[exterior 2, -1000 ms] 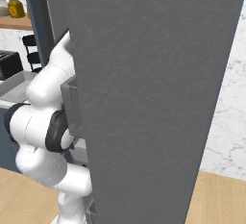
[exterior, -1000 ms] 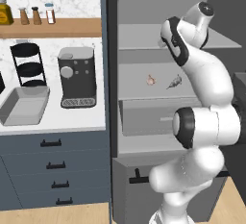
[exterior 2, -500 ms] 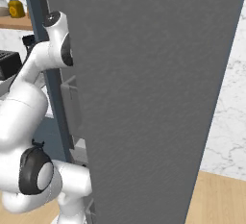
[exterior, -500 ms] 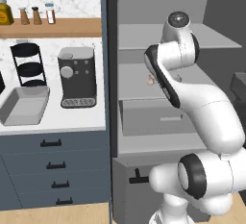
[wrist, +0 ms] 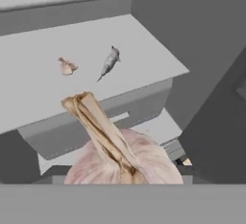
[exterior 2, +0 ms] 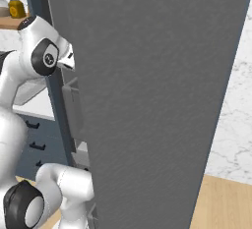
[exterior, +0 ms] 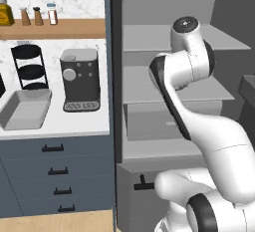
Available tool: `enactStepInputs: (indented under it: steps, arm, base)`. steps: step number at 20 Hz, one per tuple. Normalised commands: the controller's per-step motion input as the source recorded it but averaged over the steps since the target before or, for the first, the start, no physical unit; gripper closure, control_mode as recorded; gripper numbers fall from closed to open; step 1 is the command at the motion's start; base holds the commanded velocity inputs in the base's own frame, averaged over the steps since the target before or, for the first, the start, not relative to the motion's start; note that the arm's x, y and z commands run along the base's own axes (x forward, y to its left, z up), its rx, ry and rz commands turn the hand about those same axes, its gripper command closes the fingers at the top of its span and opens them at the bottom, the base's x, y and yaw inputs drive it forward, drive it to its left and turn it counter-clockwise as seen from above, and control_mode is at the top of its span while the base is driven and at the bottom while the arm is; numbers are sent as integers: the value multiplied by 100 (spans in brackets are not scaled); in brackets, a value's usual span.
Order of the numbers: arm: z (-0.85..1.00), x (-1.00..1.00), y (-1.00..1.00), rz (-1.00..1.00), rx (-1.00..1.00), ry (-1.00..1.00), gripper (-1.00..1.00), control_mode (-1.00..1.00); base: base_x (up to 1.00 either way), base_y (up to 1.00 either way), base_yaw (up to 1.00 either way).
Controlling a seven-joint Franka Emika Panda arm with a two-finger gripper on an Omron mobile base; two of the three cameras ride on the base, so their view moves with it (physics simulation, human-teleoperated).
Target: Place one garlic and one fish in each tupperware on the nearby counter, to pack two identical lunches.
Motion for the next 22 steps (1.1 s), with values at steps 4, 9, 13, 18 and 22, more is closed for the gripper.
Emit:
enactStepInputs:
  steps: [4, 9, 13, 18, 22]
  arm:
    - [-5, -64, -4, -1, 22, 3, 100, -100]
    - [-4, -13, 0, 0, 4, 1, 100, 100]
    - [0, 0, 0, 0, 0, 0, 100, 100]
    - [0, 0, 0, 0, 0, 0, 100, 100]
    - [0, 0, 0, 0, 0, 0, 100, 100]
  base:
    - [0, 0, 0]
    - [-51, -1, 0]
    - [-20, 10, 1]
    - [6, 85, -1]
    - [17, 100, -13]
